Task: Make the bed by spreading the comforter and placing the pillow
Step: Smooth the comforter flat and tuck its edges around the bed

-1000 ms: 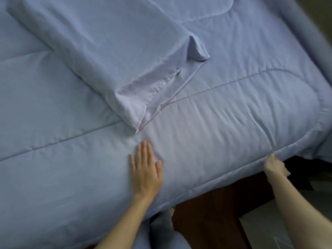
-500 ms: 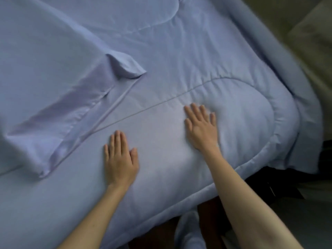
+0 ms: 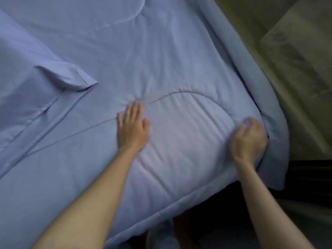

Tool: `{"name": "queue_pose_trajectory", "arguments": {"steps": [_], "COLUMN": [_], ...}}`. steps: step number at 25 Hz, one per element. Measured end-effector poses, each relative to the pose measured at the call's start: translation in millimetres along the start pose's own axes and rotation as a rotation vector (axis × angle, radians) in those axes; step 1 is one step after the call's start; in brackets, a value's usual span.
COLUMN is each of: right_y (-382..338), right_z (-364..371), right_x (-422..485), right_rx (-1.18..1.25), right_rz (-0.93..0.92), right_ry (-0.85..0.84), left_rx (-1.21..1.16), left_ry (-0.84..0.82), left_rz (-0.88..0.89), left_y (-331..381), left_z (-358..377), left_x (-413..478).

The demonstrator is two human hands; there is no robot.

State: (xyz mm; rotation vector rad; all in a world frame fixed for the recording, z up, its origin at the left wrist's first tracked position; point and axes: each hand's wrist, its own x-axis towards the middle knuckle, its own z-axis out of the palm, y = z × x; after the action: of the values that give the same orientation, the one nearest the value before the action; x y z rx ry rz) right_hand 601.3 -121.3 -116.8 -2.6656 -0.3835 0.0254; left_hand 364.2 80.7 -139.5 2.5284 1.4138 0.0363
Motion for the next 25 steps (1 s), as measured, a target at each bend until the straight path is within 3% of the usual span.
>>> {"name": "queue_pose_trajectory", "arguments": {"steps": [2, 3, 5, 7, 9, 12, 15, 17, 22, 24, 25], "right_y": [-83, -123, -184, -203, -191, -123, -52, -19, 30, 3, -22], "right_z": [33, 51, 81, 102, 106, 91, 64, 53, 21, 11, 10], "right_x": [2, 0, -3, 20, 61, 141, 175, 165, 119, 99, 79], "right_rx": [0.112, 0.092, -0.116, -0.284, -0.301, -0.273, -0.058, 0.061, -0.039, -0.133, -0.132], "right_rz": [-0.344, -0.506, -0.812, -0.973, -0.864, -0.470, -0.307, -0.274, 0.211, 0.346, 0.328], "right_ry": [-0.108, -0.266, -0.594, -0.697, -0.597, -0.402, -0.409, -0.450, -0.444, -0.342, -0.246], "left_rx": [0.043, 0.056, 0.069, 0.079, 0.065, 0.085, 0.099, 0.108, 0.087, 0.083, 0.076], "left_ry": [0.049, 0.066, 0.081, 0.092, 0.116, 0.176, 0.206, 0.209, 0.129, 0.103, 0.089], "left_rz": [-0.164, -0.206, -0.253, -0.280, -0.341, -0.349, -0.336, -0.344, -0.293, -0.261, -0.254], "left_y": [-32, -47, -62, -58, -48, -43, -46, -44, -54, -60, -62], "left_z": [1, 1, -2, 1, 3, 9, 13, 12, 2, -4, -5], "left_x": [5, 3, -3, -1, 3, 3, 2, 2, -6, -27, -38]}}
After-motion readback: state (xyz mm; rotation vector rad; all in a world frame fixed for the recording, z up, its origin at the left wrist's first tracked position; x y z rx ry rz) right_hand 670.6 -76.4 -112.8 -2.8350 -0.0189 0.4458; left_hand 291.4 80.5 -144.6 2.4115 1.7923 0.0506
